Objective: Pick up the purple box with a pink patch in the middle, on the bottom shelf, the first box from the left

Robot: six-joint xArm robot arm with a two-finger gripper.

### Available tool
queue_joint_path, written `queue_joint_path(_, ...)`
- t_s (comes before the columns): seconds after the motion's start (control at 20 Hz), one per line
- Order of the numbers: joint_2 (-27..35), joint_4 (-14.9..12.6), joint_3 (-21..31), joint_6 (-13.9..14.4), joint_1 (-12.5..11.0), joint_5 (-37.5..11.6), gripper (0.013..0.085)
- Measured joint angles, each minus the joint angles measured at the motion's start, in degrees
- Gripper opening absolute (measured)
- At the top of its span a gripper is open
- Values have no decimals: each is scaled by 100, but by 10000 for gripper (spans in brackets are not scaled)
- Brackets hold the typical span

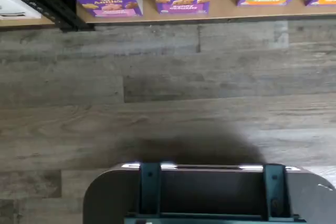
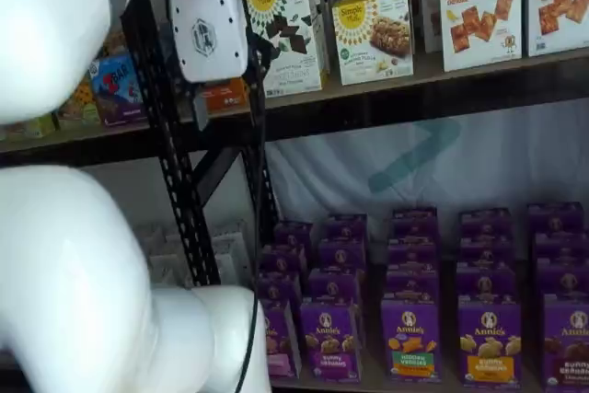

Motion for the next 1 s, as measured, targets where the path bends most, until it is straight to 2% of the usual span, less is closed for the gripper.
queue_joint_path(0.2,-30,35,410,100,106,-284,850)
queue_joint_path(0.55,-207,122,1391,313,361,-1179,850)
queue_joint_path(1.0,-196,-21,2518,618,732,-2374,850)
